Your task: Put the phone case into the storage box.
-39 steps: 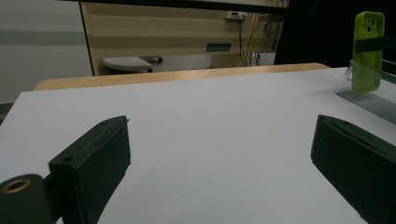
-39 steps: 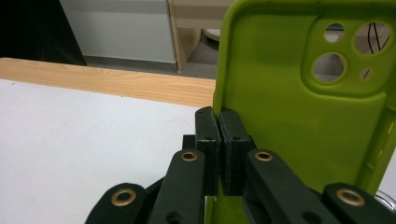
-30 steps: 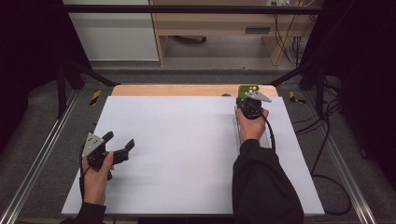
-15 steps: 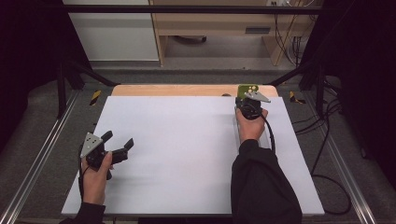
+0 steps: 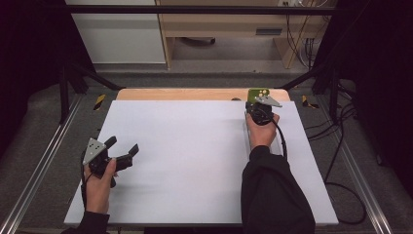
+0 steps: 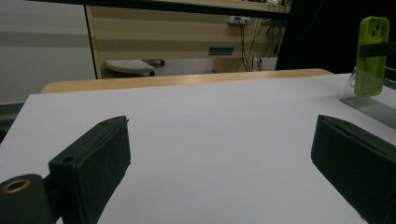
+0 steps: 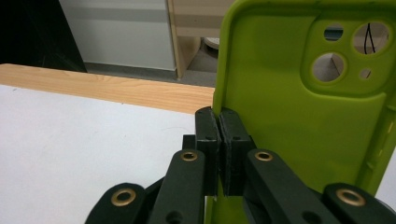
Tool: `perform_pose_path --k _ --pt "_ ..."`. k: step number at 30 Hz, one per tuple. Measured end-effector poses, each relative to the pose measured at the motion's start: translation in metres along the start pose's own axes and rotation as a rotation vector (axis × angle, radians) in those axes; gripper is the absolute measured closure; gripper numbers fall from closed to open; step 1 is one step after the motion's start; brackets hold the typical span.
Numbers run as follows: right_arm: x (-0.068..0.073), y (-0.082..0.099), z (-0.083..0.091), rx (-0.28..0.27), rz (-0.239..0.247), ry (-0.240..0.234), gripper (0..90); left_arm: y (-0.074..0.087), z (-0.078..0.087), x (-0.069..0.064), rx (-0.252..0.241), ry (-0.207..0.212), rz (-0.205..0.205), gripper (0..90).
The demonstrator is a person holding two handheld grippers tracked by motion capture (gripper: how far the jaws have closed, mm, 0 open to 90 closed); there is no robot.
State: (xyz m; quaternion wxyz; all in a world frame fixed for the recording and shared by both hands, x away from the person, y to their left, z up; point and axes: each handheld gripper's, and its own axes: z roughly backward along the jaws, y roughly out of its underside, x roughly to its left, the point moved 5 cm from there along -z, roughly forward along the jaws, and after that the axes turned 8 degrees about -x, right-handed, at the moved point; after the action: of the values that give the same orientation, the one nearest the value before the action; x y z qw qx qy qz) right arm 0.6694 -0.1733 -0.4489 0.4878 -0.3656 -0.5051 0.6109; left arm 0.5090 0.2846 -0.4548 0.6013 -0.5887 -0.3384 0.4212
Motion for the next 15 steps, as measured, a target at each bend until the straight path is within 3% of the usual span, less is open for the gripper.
perform_pose_path --k 15 --pt "-0.0008 0.0043 -0.0002 0.042 0.010 0.006 88.0 -0.0003 0.0003 0.0004 -0.001 -0.002 0.006 4.2"
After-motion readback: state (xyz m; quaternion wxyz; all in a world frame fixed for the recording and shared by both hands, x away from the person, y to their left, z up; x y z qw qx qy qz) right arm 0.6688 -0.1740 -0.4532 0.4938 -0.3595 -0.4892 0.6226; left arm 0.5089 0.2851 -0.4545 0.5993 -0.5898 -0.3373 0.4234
